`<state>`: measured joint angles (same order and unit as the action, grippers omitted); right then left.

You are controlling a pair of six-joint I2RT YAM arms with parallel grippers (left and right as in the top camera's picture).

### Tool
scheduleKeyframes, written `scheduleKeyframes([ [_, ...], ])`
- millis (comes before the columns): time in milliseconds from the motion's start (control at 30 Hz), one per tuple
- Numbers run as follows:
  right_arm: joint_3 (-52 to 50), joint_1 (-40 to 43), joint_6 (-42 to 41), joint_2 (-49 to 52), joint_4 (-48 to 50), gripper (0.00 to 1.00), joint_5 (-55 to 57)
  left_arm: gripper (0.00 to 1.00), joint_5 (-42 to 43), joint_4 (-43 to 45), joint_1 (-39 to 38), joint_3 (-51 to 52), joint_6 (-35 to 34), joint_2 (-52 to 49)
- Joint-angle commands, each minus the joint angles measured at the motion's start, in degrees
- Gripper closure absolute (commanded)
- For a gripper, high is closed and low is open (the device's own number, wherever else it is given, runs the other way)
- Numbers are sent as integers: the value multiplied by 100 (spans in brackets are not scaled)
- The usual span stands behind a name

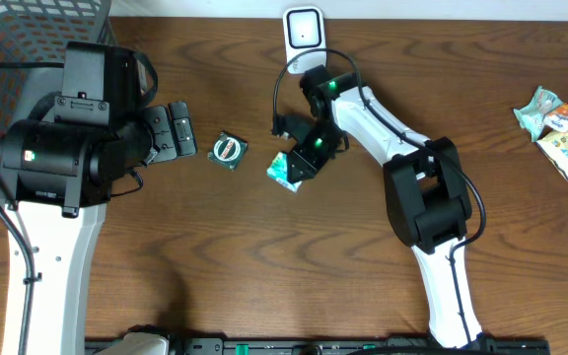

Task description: Scan the item barcode

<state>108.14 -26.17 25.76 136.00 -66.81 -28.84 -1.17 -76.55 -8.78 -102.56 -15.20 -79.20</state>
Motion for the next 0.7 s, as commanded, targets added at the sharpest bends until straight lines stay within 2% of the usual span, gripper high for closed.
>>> scheduleKeyframes([
  [0, 48, -15, -756, -59, -350, 57, -153, 2, 37, -20, 20, 33, -13, 13],
  [133, 352, 35, -1585, -63, -835, 51, -153, 2, 37, -20, 20, 33, -13, 13],
  [167, 452, 50, -1639, -63, -933, 46, -153, 2, 37, -20, 20, 33, -13, 13],
  [233, 579, 66, -1631, -63, -942, 43, -122, 2, 37, -20, 20, 33, -13, 13],
  [400, 579, 68, -1731, -61, -476, 45, 105, 2, 37, -20, 20, 33, -13, 13],
  [533, 535, 44, -1849, -61, -350, 53, 149, 2, 37, -17, 20, 33, -13, 13],
  [667, 356, -28, -1847, -61, -260, 52, 149, 2, 37, -20, 20, 33, -13, 13],
])
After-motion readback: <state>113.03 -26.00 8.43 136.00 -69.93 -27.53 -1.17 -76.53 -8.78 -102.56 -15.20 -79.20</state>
